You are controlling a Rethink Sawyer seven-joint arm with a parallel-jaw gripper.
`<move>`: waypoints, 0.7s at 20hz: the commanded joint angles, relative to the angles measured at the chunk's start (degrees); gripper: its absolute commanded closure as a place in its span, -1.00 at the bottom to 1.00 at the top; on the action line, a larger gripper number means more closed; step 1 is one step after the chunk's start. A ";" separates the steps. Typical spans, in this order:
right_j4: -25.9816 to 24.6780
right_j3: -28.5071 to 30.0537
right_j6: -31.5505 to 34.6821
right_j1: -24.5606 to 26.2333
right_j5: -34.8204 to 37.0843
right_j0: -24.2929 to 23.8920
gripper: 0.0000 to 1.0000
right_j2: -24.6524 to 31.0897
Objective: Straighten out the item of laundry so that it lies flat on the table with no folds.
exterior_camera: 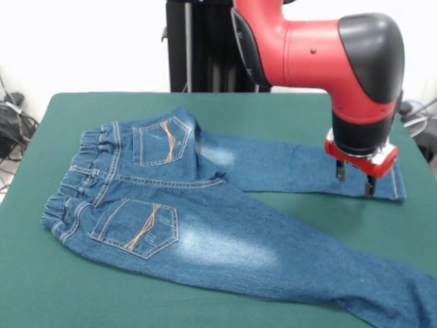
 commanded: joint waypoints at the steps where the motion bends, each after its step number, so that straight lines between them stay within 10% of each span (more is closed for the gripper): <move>1: -2.83 2.10 2.55 2.21 -2.44 0.20 -1.00 4.60; 14: -8.74 -10.44 -0.52 16.55 0.65 0.99 -1.00 -0.60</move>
